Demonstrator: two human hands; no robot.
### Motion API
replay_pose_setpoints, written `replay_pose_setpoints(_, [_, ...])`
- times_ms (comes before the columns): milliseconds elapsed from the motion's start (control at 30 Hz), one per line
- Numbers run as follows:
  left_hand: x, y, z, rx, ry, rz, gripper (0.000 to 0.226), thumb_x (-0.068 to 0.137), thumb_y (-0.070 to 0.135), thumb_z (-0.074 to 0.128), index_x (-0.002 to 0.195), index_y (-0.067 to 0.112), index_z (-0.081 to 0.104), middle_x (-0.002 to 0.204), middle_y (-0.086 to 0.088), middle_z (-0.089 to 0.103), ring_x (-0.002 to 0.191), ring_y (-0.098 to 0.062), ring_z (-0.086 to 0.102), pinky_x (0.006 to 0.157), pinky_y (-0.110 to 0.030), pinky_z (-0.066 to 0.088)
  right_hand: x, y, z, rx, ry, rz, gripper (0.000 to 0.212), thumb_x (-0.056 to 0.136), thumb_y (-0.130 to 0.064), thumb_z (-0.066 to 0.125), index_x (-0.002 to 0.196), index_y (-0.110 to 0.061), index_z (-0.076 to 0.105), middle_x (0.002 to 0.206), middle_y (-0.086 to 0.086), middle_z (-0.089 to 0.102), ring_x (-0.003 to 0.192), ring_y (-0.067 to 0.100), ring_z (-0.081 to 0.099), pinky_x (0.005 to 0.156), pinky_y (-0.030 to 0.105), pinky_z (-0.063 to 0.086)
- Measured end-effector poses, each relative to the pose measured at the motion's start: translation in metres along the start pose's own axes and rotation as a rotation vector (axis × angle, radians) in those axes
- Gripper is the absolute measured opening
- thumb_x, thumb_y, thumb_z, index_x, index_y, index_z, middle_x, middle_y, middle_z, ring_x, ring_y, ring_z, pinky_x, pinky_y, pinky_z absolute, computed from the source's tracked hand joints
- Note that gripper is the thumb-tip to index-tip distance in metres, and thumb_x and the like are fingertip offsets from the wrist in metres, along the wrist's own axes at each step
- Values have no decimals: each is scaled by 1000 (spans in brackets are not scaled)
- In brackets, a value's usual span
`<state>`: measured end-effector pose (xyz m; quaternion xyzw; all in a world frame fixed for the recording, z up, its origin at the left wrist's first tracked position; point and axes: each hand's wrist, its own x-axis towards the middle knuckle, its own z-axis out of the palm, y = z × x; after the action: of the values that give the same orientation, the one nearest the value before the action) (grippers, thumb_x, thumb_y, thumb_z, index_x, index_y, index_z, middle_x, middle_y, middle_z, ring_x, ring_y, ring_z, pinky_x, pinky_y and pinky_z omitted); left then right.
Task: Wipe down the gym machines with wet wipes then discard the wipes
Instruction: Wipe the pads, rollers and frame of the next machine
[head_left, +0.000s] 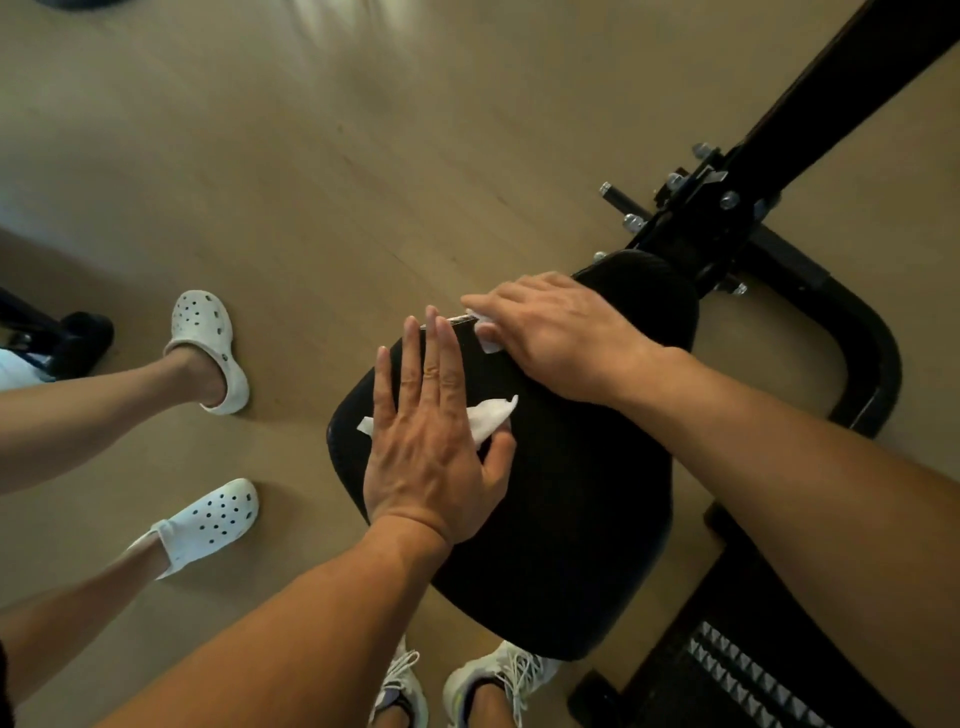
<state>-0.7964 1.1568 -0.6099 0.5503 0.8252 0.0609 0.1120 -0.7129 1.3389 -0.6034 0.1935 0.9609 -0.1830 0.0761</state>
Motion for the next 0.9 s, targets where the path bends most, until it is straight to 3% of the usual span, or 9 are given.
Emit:
replay_pose_setpoints(100, [1,0,-1,55,-48,126,76,94,48,33,161,19,13,169,-4,9,156,-26,-2,125,-55,11,-55,26,11,15,193,188,51,109,-33,33,156,-14,38,160,5,41,152,17,27,124,26,6])
replay_pose_setpoints(167, [1,0,0,79,-57,176,67,96,43,30,159,23,22,168,-4,14,156,-27,0,124,-56,11,-87,16,27,113,238,343,52,110,-31,30,159,-12,28,168,5,22,156,13,7,125,24,-4])
replay_pose_setpoints(300, [0,0,0,95,-50,274,59,102,39,22,158,22,27,167,-3,18,156,-27,3,124,-57,13,-126,-53,59,194,314,681,54,112,-29,27,161,-15,11,170,0,-1,156,11,-10,127,31,-5])
replay_pose_setpoints(433, [2,2,0,83,-54,278,58,102,38,20,158,22,27,166,-1,20,156,-25,5,124,-56,12,-150,-130,82,421,487,924,52,110,-36,22,160,-20,17,170,-4,8,156,6,-2,127,36,9])
replay_pose_setpoints(567, [2,4,-3,66,-55,245,59,101,39,18,157,24,30,166,1,22,156,-24,7,124,-55,13,-153,-151,79,604,646,1052,50,109,-40,23,157,-25,25,165,-15,19,152,-5,7,124,27,13])
replay_pose_setpoints(733, [1,3,-2,61,-50,250,59,101,39,21,158,24,30,166,2,21,156,-23,6,124,-55,13,-136,-105,67,371,349,1023,61,108,-41,17,162,-19,-1,169,-2,-12,155,12,-7,122,25,-2])
replay_pose_setpoints(900, [1,1,0,59,-37,251,59,101,38,22,158,26,27,166,4,19,156,-21,5,125,-54,12,-92,-33,33,541,382,1030,60,111,-34,24,163,-16,-3,170,0,-14,156,19,13,119,30,24])
